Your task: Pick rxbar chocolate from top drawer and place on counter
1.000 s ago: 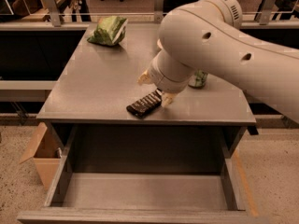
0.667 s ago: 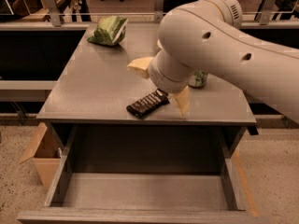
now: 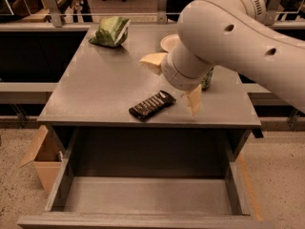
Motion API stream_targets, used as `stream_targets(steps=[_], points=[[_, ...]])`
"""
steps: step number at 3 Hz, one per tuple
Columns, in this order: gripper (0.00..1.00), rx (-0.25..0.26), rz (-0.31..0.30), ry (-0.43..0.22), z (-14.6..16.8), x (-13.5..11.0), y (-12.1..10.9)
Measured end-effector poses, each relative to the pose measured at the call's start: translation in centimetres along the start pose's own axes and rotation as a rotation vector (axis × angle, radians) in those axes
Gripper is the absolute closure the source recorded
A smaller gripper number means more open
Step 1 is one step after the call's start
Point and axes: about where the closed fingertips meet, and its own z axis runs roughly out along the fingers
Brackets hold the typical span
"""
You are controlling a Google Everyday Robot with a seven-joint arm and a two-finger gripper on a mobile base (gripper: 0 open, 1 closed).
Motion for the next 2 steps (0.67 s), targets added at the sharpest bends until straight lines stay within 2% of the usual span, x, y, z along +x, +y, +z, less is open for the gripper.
stream_targets(steps=[2], points=[[0.0,0.023,0.146,0.057,-1.5,6.0,3.2]])
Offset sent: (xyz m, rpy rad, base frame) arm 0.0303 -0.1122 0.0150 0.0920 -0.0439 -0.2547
